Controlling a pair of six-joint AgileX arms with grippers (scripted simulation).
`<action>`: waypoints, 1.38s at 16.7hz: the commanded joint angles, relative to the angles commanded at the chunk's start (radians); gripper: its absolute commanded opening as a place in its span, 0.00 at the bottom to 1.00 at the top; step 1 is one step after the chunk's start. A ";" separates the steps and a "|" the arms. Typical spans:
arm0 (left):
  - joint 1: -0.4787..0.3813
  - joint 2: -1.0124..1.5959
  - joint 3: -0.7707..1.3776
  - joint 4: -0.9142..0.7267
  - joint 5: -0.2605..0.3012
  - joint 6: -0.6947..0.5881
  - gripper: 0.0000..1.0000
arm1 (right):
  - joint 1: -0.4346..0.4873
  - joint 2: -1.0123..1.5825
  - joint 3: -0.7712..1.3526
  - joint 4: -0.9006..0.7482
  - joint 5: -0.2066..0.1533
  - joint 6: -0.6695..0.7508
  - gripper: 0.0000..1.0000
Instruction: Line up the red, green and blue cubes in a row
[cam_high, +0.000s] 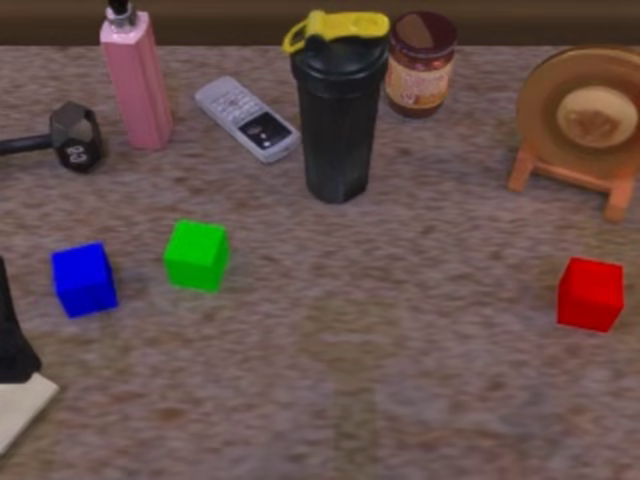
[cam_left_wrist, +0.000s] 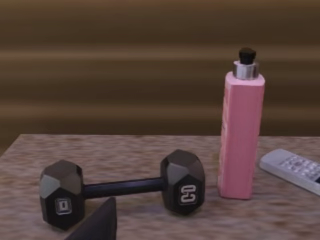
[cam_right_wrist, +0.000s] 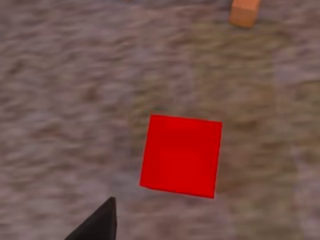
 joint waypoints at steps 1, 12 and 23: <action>0.000 0.000 0.000 0.000 0.000 0.000 1.00 | 0.009 0.104 0.068 -0.053 0.000 0.021 1.00; 0.000 0.000 0.000 0.000 0.000 0.000 1.00 | 0.079 0.798 0.584 -0.433 0.002 0.177 1.00; 0.000 0.000 0.000 0.000 0.000 0.000 1.00 | 0.079 0.866 0.532 -0.325 0.003 0.180 1.00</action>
